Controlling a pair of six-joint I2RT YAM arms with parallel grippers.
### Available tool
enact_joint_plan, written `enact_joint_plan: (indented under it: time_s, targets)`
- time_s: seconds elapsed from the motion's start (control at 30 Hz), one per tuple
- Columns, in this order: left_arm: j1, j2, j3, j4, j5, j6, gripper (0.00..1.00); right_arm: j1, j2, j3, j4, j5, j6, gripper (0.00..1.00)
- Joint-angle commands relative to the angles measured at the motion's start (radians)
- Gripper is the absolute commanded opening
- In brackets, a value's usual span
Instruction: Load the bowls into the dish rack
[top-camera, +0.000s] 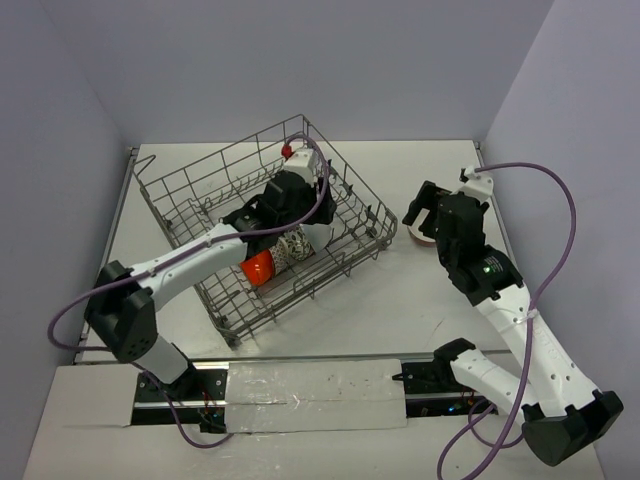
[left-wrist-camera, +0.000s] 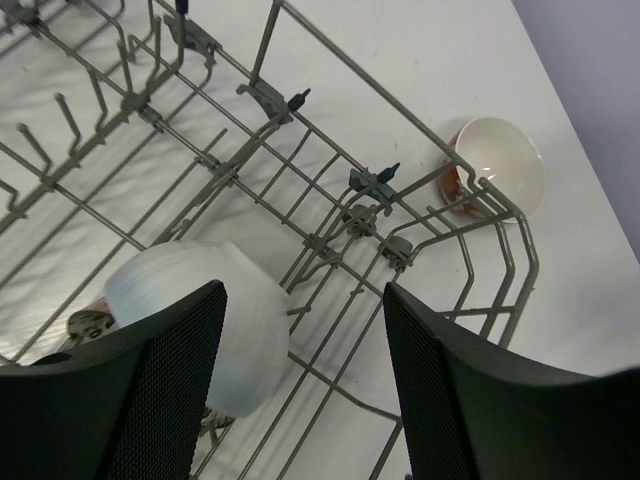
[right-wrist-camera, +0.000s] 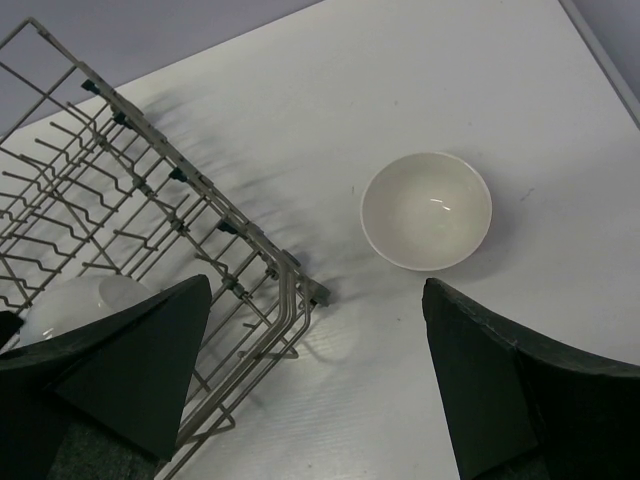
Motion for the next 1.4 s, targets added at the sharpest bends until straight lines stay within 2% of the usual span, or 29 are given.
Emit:
enact_joint_plan:
  time_s: [0.0,0.2,0.5,0.77,1.1,1.23,1.37]
  targets:
    - [-0.005,-0.092,-0.024,-0.081,-0.081,0.066,0.69,-0.008,-0.022,-0.01,0.037,0.021,-0.003,0.93]
    - [-0.023,-0.117,-0.049,-0.152,-0.042,0.037,0.63,-0.008,-0.008,-0.007,0.037,0.007,0.002,0.93]
    - [-0.025,0.01,-0.002,-0.233,-0.051,-0.009,0.59,-0.008,-0.016,-0.009,0.036,0.013,-0.003,0.93]
    - [-0.022,0.079,0.043,-0.204,0.014,-0.027,0.54,-0.01,-0.02,-0.012,0.037,0.016,-0.006,0.93]
    - [-0.008,0.068,0.044,-0.11,0.041,-0.037,0.53,-0.008,-0.019,-0.019,0.039,0.031,-0.006,0.93]
    - [-0.008,-0.022,0.02,-0.031,0.021,0.046,0.58,-0.033,0.021,-0.013,-0.001,0.064,0.041,0.93]
    - [-0.008,-0.109,0.028,-0.031,-0.001,0.155,0.68,-0.117,0.075,-0.027,-0.026,0.035,0.106,0.91]
